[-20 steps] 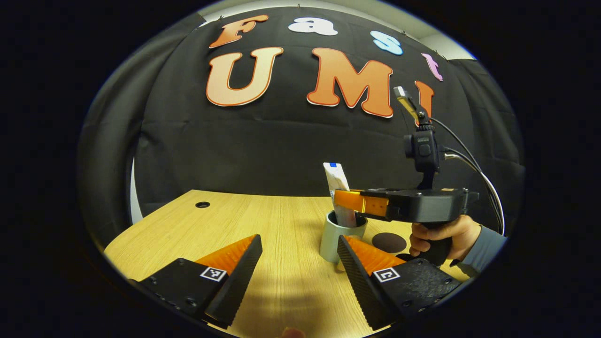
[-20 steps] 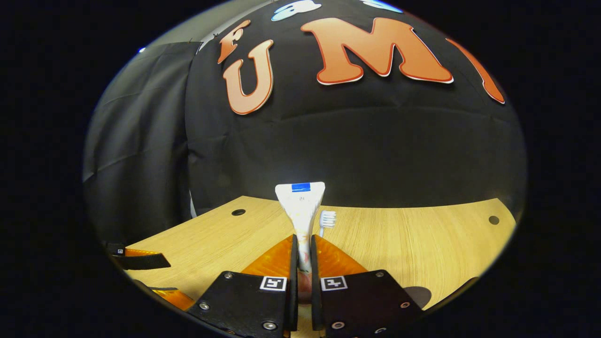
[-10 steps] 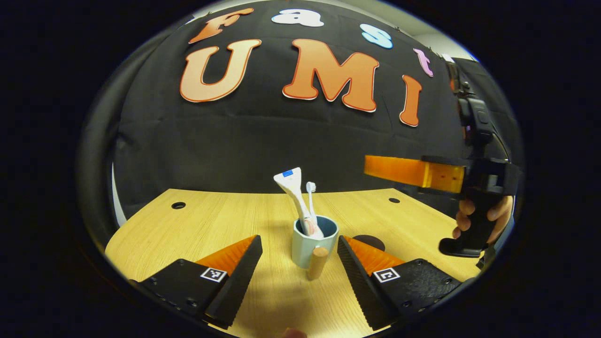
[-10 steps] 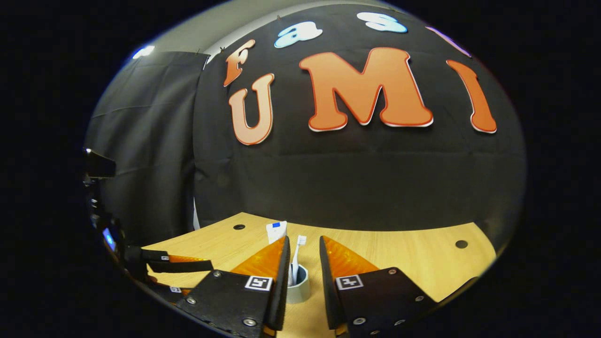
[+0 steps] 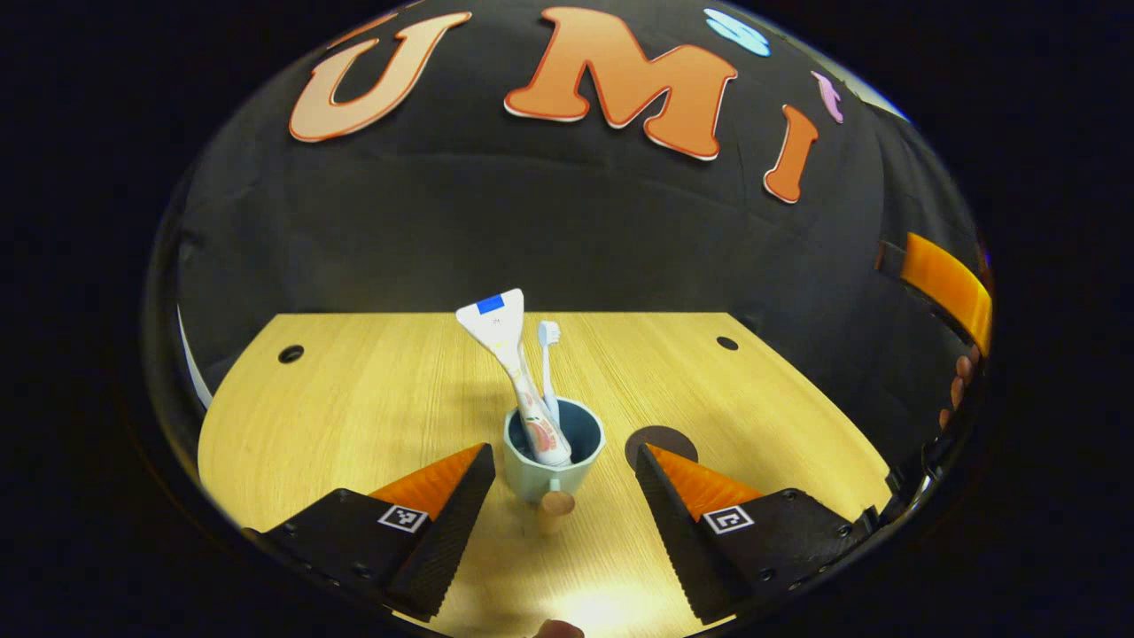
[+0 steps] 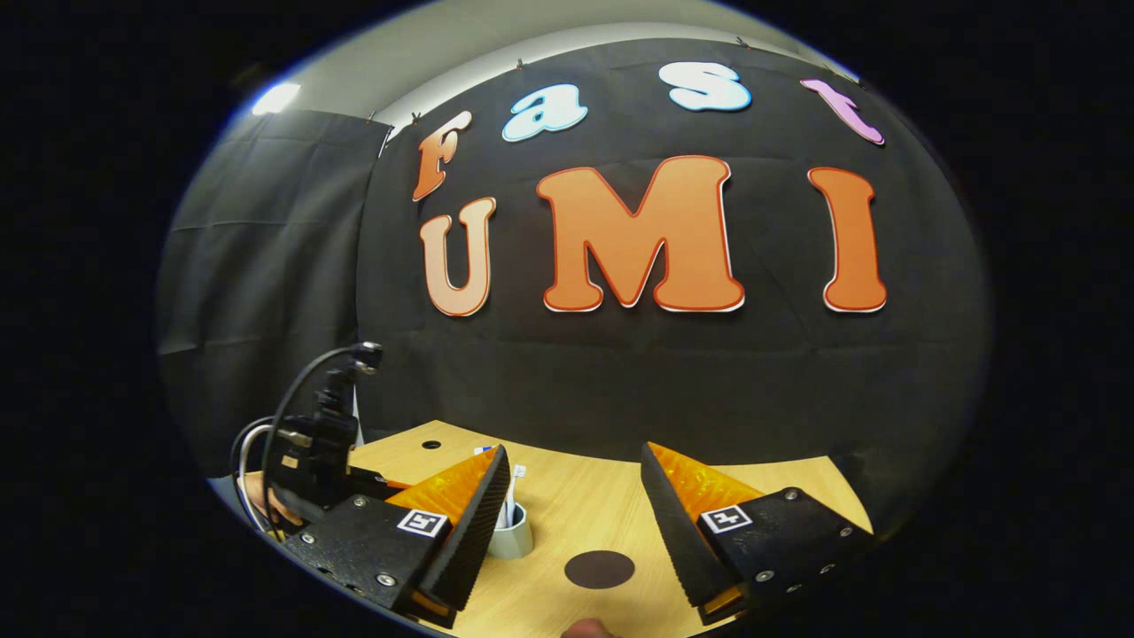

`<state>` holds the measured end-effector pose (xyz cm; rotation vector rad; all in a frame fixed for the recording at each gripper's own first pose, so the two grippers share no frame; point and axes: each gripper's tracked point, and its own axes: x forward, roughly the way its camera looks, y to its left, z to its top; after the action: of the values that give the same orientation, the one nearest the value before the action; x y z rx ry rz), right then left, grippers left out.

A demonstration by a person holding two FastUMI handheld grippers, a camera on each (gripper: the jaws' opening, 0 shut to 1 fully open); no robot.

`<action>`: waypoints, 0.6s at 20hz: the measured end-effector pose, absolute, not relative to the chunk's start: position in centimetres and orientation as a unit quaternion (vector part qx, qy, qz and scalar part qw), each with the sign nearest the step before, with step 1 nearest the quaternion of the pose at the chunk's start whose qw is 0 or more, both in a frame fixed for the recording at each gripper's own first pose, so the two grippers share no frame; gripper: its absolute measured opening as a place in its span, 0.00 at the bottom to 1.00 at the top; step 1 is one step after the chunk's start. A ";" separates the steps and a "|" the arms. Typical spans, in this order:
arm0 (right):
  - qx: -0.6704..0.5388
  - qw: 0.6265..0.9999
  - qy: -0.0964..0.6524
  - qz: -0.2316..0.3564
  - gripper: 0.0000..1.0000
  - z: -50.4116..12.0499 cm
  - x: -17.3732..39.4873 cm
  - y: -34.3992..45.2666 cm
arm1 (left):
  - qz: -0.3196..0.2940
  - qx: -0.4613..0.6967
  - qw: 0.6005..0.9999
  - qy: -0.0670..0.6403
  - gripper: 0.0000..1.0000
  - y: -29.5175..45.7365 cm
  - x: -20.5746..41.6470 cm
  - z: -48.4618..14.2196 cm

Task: Put the toothbrush and toothpaste on the desktop into the cup, then pick up the cup and place it on the coaster on the desktop.

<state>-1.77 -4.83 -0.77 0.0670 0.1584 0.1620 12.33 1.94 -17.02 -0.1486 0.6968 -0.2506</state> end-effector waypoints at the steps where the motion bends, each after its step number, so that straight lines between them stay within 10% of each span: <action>1: 0.030 0.993 0.078 0.079 0.90 -0.3 -2.3 -5.5 | -0.117 -0.073 0.922 0.362 0.96 1.8 12.7 -17.9; 12: 0.016 0.992 0.086 0.089 0.94 1.0 -8.1 -8.3 | -0.095 -0.022 0.845 0.526 0.95 1.4 12.8 -23.0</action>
<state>-8.09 -8.35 1.05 0.0326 0.1732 0.1787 12.78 1.44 -23.03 -0.0460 1.1094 -0.2005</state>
